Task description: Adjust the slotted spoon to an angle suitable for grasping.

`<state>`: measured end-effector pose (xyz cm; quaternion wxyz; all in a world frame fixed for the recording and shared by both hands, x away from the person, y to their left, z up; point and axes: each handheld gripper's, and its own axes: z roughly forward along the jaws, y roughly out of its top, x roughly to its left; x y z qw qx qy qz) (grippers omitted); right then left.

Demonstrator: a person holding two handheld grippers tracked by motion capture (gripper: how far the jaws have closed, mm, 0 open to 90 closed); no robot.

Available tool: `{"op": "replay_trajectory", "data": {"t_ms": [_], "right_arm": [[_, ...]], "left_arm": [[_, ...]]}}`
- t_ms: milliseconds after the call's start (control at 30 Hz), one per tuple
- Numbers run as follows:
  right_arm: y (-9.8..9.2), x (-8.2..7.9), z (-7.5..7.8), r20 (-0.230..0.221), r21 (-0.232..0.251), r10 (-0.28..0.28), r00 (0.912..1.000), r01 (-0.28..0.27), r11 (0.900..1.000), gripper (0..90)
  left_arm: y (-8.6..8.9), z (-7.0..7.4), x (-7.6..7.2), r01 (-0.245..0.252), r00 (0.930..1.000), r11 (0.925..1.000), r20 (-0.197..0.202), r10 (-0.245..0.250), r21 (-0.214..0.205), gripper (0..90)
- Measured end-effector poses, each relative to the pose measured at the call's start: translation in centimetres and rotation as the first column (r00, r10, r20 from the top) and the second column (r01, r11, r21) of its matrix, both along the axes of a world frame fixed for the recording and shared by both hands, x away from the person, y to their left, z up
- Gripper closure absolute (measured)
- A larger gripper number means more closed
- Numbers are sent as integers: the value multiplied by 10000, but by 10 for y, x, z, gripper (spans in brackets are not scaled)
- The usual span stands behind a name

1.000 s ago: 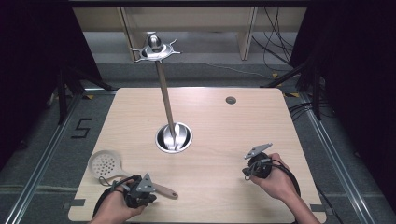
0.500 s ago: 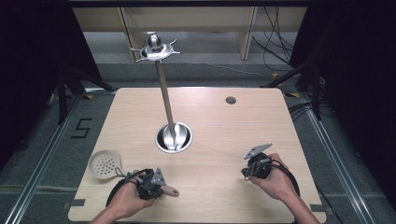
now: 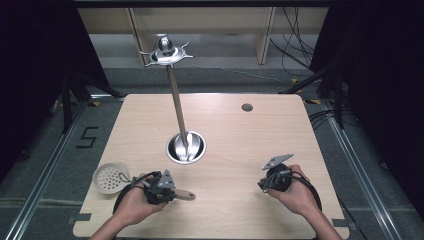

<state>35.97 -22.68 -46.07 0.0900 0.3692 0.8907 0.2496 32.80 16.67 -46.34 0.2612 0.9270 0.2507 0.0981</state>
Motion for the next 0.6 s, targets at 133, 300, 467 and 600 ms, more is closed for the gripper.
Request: {"op": "replay_trajectory", "data": {"t_ms": [133,300,467,600], "right_arm": [[-4,1,-2,-84,245,-528,9986,530,9983,729],[-12,5,-5,139,417,-593,9981,587,9974,686],[-18,7,-5,237,579,-897,9957,882,9944,674],[-18,9,-5,395,626,-1047,9937,1021,9928,672]], "left_arm": [[21,5,2,-68,9989,10000,460,68,0,611],[28,-2,12,-222,9980,9994,591,238,-281,410],[23,-6,10,-9,9962,9985,870,56,-540,343],[24,-11,6,14,9944,9978,1057,57,-666,321]]}}
